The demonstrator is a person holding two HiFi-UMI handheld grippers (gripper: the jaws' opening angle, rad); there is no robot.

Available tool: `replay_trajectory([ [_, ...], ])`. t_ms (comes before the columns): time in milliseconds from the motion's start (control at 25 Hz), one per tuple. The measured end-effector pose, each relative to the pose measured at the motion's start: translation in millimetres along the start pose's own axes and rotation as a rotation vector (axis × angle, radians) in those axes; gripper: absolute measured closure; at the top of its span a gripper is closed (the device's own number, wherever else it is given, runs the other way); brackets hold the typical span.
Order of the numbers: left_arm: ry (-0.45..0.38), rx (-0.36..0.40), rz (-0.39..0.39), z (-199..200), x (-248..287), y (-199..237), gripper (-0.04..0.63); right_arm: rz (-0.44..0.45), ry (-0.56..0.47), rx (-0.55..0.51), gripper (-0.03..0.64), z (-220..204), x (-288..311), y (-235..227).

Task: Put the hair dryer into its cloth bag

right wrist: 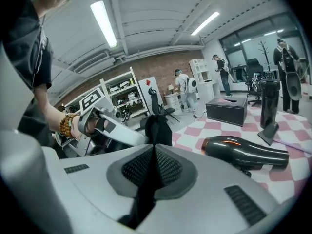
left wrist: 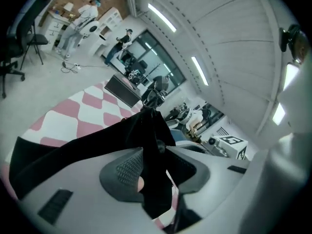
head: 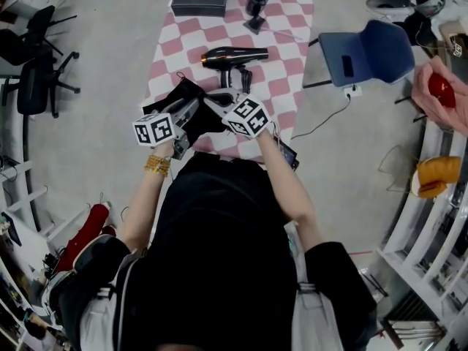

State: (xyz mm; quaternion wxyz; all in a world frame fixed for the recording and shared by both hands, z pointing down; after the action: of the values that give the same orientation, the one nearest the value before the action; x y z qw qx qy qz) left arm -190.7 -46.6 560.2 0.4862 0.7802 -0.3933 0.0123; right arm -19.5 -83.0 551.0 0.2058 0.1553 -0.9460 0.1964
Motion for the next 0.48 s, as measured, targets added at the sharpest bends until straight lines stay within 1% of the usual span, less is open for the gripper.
replay_trajectory([
  [120,-0.047,-0.061,-0.009,0,2,-3,0.460,0.028,-0.007,-0.044,0.594,0,-3,6],
  [240,-0.033,-0.068,-0.003,-2,7,-5,0.460,0.047,-0.018,-0.052,0.594,-1,-6,11],
  [320,-0.017,-0.056,0.010,-3,11,-3,0.476,0.051,-0.018,-0.049,0.594,-4,-7,11],
  [400,-0.005,-0.026,0.037,-3,12,0,0.563,0.039,-0.023,-0.036,0.594,-7,-9,10],
  [480,0.014,0.039,0.062,-1,10,1,0.571,0.008,-0.031,-0.008,0.594,-10,-11,6],
])
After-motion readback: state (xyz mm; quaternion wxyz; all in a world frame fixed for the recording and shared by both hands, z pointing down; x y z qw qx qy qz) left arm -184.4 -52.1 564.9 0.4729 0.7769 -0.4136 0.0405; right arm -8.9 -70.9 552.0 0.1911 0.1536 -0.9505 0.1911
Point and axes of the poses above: the fingertips, and each gripper's own axes: x forward along the fingers, y to its left, z out of its top, the point moved 9 cm from there along -x, backward along the fingers
